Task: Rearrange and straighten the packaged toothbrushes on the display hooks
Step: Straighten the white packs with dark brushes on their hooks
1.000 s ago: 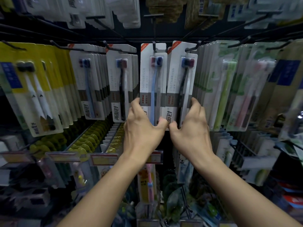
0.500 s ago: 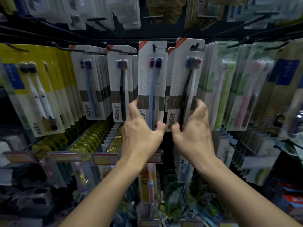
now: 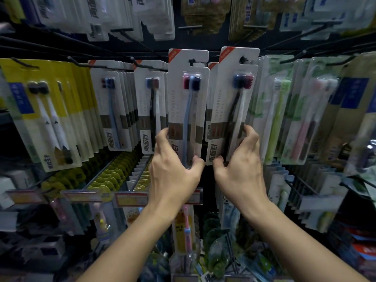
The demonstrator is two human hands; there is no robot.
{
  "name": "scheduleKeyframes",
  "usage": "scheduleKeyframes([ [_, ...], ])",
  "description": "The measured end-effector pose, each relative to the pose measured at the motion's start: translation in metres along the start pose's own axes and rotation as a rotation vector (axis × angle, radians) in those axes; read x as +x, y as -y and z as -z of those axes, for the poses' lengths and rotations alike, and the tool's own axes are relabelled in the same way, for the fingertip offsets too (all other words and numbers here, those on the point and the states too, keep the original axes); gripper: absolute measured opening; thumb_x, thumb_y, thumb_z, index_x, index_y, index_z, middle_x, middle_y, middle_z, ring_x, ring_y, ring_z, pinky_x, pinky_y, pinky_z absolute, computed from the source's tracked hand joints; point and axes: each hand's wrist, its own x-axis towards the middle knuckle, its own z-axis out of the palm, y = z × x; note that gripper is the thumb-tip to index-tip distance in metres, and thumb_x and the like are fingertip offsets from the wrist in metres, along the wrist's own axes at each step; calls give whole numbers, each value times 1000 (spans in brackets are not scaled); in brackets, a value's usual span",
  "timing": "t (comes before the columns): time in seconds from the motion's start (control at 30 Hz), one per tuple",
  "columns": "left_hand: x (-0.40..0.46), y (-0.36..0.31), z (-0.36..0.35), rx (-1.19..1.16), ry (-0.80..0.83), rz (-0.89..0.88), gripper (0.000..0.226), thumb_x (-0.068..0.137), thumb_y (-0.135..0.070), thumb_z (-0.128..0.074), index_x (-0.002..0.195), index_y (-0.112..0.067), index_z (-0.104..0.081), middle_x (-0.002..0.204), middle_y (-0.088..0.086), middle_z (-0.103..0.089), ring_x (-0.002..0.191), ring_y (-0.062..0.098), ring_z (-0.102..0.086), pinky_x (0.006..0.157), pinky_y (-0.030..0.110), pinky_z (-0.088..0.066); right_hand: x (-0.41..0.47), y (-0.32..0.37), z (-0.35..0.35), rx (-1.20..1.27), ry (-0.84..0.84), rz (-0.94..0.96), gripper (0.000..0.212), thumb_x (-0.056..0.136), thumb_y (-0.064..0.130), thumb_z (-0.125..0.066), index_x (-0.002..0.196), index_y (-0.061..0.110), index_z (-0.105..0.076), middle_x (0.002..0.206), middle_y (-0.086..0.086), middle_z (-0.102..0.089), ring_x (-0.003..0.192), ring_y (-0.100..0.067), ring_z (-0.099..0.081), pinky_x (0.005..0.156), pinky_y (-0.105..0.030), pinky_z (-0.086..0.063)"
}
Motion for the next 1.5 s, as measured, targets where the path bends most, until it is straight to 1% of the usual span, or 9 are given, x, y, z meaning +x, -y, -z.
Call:
scheduleKeyframes([
  [0.2, -1, 1, 7, -42, -32, -38, 91, 82, -42, -81, 153, -19, -28, 129, 7, -64, 113, 24, -64, 93, 36, -56, -1, 1, -2, 62, 5, 38, 80, 92, 20, -72, 150, 17, -18, 132, -8, -49, 103, -25, -64, 82, -28, -46],
  [0.37, 1, 5, 15, -72, -66, -88, 89, 82, -39, -81, 151, -18, -30, 130, 5, -62, 114, 21, -64, 97, 37, -56, -2, 6, -8, 97, -12, 91, 82, 91, 19, -72, 153, 15, -19, 127, -6, -49, 103, -15, -56, 82, -21, -41],
  [0.53, 4, 16, 25, -78, -107, -84, 90, 83, -41, -81, 153, -19, -29, 133, 5, -60, 118, 20, -62, 98, 33, -54, -6, 16, -17, 118, -20, 148, 82, 93, 20, -72, 154, 19, -17, 133, -12, -52, 113, -27, -61, 87, -39, -54],
  [0.67, 7, 27, 33, -66, -153, -68, 92, 84, -43, -79, 155, -17, -27, 138, 9, -60, 125, 24, -61, 102, 40, -54, -8, 23, -26, 109, 8, 192, 85, 95, 20, -70, 158, 16, -14, 135, -17, -56, 109, -30, -65, 85, -31, -50],
  [0.77, 7, 34, 42, -80, -180, -42, 95, 84, -42, -80, 157, -19, -23, 141, 10, -58, 126, 24, -59, 103, 39, -53, -10, 30, -33, 89, 24, 229, 86, 96, 21, -67, 159, 21, -10, 142, -20, -53, 119, -38, -63, 91, -42, -54],
  [1.0, 9, 53, 58, -81, -244, -24, 88, 87, -35, -80, 151, -18, -22, 126, 5, -59, 111, 18, -59, 84, 20, -44, -12, 44, -46, 46, 24, 305, 88, 94, 16, -71, 164, 14, -17, 145, -17, -54, 123, -35, -61, 94, -43, -54],
  [1.27, 16, 77, 72, -26, -271, 32, 81, 91, -34, -73, 155, -20, -26, 113, 14, -66, 81, 30, -64, 75, 39, -51, -13, 57, -58, -1, 44, 330, 87, 93, 18, -71, 165, 14, -21, 139, -15, -55, 119, -30, -57, 93, -44, -54],
  [1.4, 17, 81, 75, 7, -289, 60, 82, 91, -35, -74, 157, -21, -27, 131, 14, -64, 102, 35, -67, 90, 34, -51, -13, 60, -63, -32, 61, 346, 86, 94, 20, -70, 165, 14, -22, 132, -14, -57, 110, -31, -63, 86, -41, -56],
  [1.5, 17, 83, 78, 7, -290, 74, 83, 92, -37, -73, 158, -24, -25, 136, 12, -63, 106, 35, -67, 95, 37, -53, -14, 62, -66, -41, 63, 342, 87, 94, 21, -70, 165, 15, -21, 129, -13, -58, 106, -32, -65, 82, -41, -56],
])
